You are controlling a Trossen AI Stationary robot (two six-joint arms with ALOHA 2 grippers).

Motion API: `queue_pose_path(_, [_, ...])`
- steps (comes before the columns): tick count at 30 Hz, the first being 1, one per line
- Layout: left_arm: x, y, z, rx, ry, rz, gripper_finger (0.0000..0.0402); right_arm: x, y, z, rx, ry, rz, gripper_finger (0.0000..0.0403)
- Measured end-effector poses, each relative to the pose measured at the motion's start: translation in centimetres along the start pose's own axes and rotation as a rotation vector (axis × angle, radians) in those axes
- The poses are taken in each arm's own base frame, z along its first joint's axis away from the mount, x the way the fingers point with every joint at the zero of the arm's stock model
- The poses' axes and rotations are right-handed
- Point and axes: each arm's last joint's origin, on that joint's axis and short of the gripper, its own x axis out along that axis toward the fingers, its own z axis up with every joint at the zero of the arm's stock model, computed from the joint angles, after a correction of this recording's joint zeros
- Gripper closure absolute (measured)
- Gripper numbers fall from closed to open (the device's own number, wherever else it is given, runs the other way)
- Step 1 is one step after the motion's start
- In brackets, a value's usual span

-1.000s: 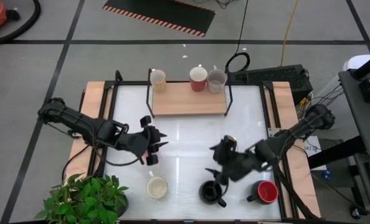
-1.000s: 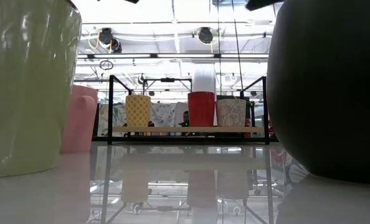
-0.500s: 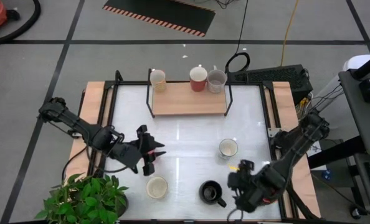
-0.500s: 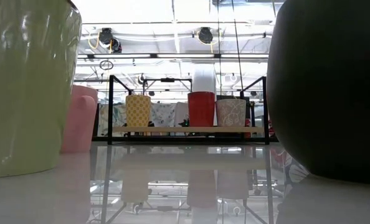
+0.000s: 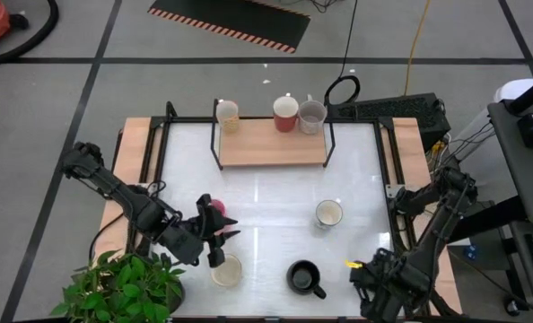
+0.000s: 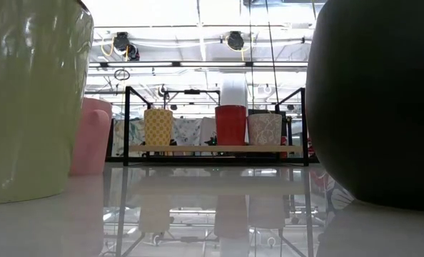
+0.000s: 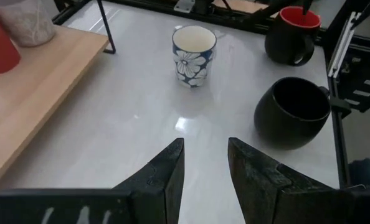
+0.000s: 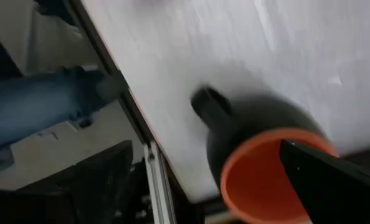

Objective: Place coffee mugs
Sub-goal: Put the orange mug on the shelf

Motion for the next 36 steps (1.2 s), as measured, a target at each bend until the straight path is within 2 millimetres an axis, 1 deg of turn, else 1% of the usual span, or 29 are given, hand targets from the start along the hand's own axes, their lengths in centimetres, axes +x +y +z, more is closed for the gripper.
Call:
queue_pose_path(5, [0.8, -0.5, -0.4, -0.016, 0.012, 0.007, 0.0273, 0.1, -0.1, -1.9, 0.031, 0.081, -0.033, 0.001])
queue_pose_path(9, [1.3, -1.0, -0.6, -0.028, 0.005, -0.003, 0.0273, 0.1, 0.0, -3.2, 0.003, 0.082, -0.031, 0.001])
queue_pose_path(12, [1.5, -1.6, -0.7, -0.038, -0.004, -0.019, 0.0273, 0.1, -0.2, -4.1, -0.032, 0.055, -0.065, 0.0015])
queue_pose_path(15, [1.5, -2.1, -0.7, -0.047, -0.021, -0.044, 0.0273, 0.1, -0.3, -4.9, -0.065, 0.033, -0.075, 0.0037])
queue_pose_path(19, [1.3, -2.5, -0.6, -0.064, -0.042, -0.07, 0.0273, 0.4, -0.5, -5.5, -0.089, 0.018, -0.098, 0.0079])
queue_pose_path(21, [1.1, -2.7, -0.7, -0.067, -0.051, -0.081, 0.0273, 1.0, -0.7, -5.6, -0.114, 0.007, -0.11, 0.0097])
queue_pose_path(23, [0.9, -2.9, -0.7, -0.068, -0.064, -0.081, 0.0273, 2.1, -0.9, -5.6, -0.141, 0.003, -0.126, 0.011])
queue_pose_path(28, [0.5, -3.2, -1.0, -0.075, -0.066, -0.089, 0.0273, 5.1, -1.2, -5.6, -0.202, 0.036, -0.095, 0.013])
queue_pose_path(30, [0.4, -3.3, -1.1, -0.073, -0.078, -0.078, 0.0273, 6.0, -1.3, -5.6, -0.212, 0.065, -0.083, 0.0139])
queue_pose_path(33, [0.3, -3.3, -1.1, -0.074, -0.103, -0.051, 0.0273, 6.7, -1.6, -5.8, -0.205, 0.121, -0.086, 0.0166])
queue_pose_path(36, [0.8, -3.6, -1.4, -0.068, -0.11, -0.023, 0.0273, 6.8, -1.7, -5.9, -0.193, 0.174, -0.092, 0.0213])
